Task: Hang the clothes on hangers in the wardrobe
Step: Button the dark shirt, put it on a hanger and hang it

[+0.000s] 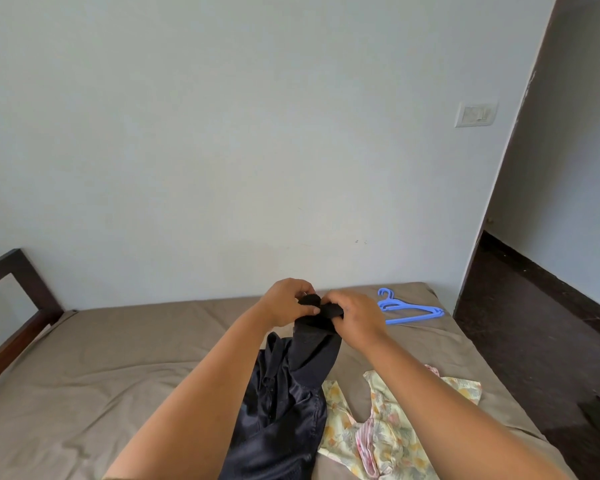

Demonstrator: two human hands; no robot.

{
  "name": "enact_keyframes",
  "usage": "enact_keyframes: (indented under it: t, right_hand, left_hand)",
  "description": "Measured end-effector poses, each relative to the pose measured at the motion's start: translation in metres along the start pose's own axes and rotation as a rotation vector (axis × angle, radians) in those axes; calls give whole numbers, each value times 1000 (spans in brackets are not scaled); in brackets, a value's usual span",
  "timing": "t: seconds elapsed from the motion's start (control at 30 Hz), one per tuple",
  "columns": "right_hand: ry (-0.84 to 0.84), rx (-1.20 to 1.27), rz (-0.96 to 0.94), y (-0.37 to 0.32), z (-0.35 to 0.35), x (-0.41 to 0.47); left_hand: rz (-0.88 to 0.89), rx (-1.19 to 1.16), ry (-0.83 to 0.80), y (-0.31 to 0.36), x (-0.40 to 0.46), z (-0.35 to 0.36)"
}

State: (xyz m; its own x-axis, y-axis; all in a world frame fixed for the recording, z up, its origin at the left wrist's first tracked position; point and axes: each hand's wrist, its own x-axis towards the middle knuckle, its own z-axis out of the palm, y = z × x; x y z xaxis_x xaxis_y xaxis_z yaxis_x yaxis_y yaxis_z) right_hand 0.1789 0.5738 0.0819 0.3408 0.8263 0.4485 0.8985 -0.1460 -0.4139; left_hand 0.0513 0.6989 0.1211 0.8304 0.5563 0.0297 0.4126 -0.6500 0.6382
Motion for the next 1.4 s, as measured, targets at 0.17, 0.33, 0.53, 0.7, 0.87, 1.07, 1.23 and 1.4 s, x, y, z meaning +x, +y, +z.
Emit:
enact_keyframes:
  t: [0.17, 0.33, 0.53, 0.7, 0.87, 1.07, 1.23, 1.4]
  right_hand:
    - [-75, -65, -23, 1, -11, 2]
    - [-91, -97, -12, -3, -17, -1]
    - [-59, -5, 40, -11, -16, -6]
    - [-182, 193, 145, -8, -16, 2]
    - [-196, 264, 226, -10, -13, 2]
    - [-162, 222, 352, -17, -6, 6]
    - [-109, 234, 314, -24, -2, 5]
    - [-187, 270, 367, -29, 7, -4]
  left_hand:
    - [38, -73, 51, -1, -4, 10]
    - [29, -121, 19, -1, -5, 12]
    - [61, -76, 1, 1, -8, 8]
    - [104, 96, 57, 0, -10, 8]
    - [105, 120, 78, -1, -14, 7]
    - [139, 151, 228, 5, -21, 15]
    - [181, 327, 294, 9, -24, 26]
    - [76, 445, 283, 6, -24, 35]
